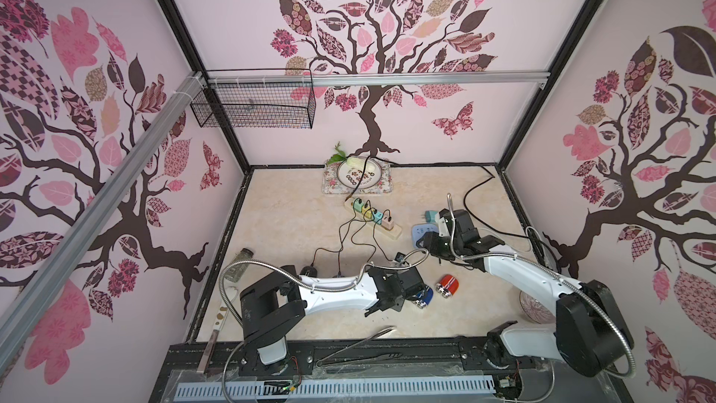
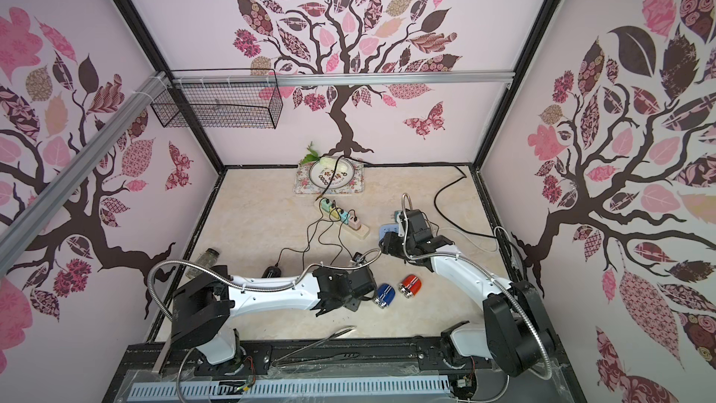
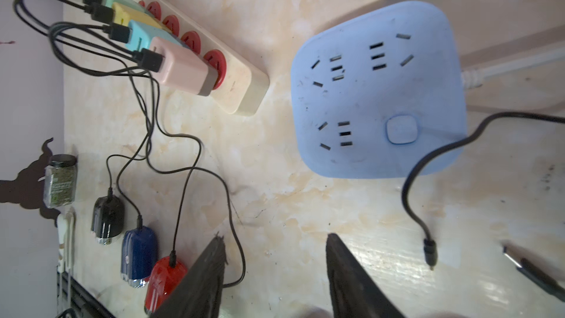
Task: Unplug the electric shaver
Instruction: Pick up the electric shaver from the center of the board, then remove the charging cable from the electric shaver.
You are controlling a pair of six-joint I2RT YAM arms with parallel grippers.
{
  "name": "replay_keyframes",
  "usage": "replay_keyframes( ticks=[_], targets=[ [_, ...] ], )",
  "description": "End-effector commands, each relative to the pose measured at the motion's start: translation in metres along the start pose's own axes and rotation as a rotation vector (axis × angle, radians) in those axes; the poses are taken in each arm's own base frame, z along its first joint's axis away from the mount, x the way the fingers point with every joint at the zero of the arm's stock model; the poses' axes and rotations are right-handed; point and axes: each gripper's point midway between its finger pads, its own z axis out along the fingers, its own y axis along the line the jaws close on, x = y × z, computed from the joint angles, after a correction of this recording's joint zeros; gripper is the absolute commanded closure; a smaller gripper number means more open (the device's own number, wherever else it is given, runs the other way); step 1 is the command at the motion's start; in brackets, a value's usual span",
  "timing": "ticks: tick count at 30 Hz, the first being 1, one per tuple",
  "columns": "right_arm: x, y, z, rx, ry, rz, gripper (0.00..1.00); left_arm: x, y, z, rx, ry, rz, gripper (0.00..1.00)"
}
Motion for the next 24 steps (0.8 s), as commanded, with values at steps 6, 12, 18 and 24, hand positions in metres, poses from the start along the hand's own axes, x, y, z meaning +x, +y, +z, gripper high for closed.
replay_keyframes(
  ticks=[6,12,18,24],
  targets=[
    [0.017,0.039,-0.004,-0.192,0.054,0.021,0.45,-0.03,0.011,-0.008,0.159,-0.111,-0.105,1.0],
    [0.031,0.062,-0.004,-0.265,0.094,0.007,0.45,-0.038,0.018,-0.012,0.216,-0.176,-0.11,1.0],
    [0.045,0.077,0.002,-0.32,0.136,0.01,0.45,-0.039,0.012,-0.011,0.268,-0.202,-0.111,1.0],
    [0.054,0.081,0.006,-0.335,0.159,0.004,0.45,-0.041,0.007,-0.012,0.321,-0.22,-0.13,1.0]
  ],
)
